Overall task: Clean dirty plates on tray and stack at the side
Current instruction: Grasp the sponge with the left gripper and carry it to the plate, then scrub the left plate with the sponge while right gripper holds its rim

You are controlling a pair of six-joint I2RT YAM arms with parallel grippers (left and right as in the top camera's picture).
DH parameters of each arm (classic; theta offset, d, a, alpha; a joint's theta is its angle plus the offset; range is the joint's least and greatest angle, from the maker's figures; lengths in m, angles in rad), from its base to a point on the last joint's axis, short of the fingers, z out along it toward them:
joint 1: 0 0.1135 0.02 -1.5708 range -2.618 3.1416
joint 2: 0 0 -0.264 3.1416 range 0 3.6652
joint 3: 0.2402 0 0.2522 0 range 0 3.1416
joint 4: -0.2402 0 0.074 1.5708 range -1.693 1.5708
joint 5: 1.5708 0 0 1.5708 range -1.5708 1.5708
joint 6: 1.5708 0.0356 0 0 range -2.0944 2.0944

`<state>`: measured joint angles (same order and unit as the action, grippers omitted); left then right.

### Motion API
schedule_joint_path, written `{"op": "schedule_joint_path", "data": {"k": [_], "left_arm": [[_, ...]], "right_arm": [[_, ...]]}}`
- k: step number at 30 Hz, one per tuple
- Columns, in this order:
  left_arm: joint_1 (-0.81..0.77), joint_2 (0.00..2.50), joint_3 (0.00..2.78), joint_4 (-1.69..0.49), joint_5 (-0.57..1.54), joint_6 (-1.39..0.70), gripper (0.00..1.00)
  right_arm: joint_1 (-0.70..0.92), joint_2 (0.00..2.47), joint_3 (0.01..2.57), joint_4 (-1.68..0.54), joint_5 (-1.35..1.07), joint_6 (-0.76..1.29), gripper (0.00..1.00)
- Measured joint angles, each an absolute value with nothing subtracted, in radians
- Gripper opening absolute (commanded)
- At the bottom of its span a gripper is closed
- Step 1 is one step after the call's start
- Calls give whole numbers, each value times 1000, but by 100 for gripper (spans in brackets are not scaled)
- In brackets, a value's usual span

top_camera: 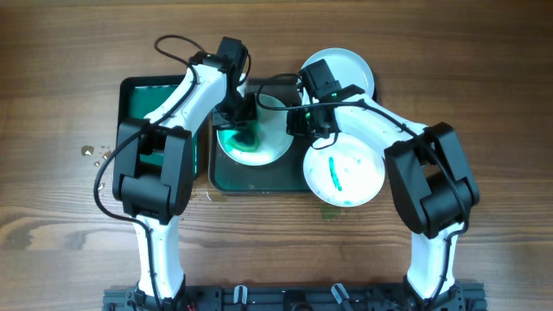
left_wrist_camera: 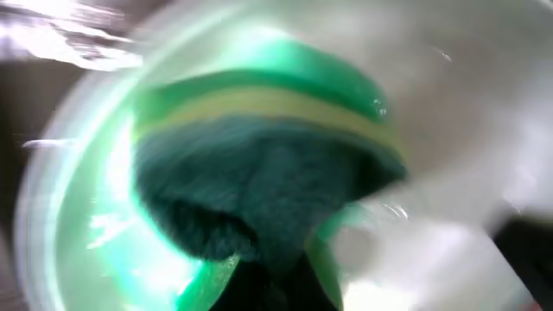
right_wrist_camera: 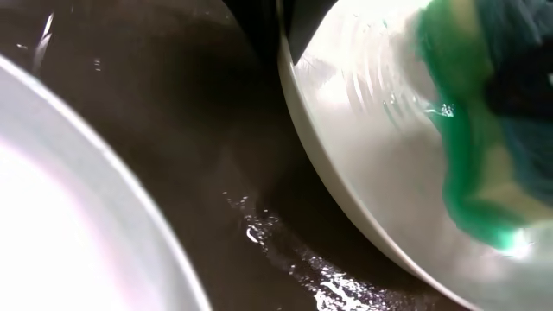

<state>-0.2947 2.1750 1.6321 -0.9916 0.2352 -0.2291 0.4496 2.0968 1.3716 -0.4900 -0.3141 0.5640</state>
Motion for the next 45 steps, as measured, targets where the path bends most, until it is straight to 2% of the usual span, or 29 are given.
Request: {"op": "schedule_joint_path", "data": {"k": [4, 8, 15, 20, 26, 29, 37, 42, 45], "left_arm": [[-303, 2189, 1618, -1016, 460, -52, 4], [-307, 2196, 1613, -1004, 489, -23, 4], [-313, 2187, 1627, -1013, 231, -259, 4], [-324, 2163, 1637, -1030, -95, -429, 4], [-368, 2161, 1637, -992, -264, -480, 4], [-379, 2161, 1637, -949, -198, -433, 4], [-378, 2160, 1637, -914, 251, -244, 4], [-381, 2160, 1637, -875, 276, -238, 4], [-382, 2160, 1636, -823, 116, -313, 4]], "right_arm": [[448, 2097, 1372, -490, -315, 564, 4], [448, 2097, 1372, -492, -315, 564, 4], [449, 2098, 1372, -488, -318, 569, 4], [449, 2099, 1374, -489, -321, 575, 5], [450, 2103, 1377, -488, -329, 580, 4], [449, 2103, 1377, -489, -329, 580, 4], [443, 2103, 1377, -493, -329, 579, 5], [443, 2103, 1377, -493, -329, 579, 4], [443, 2103, 1377, -493, -329, 579, 5]]}}
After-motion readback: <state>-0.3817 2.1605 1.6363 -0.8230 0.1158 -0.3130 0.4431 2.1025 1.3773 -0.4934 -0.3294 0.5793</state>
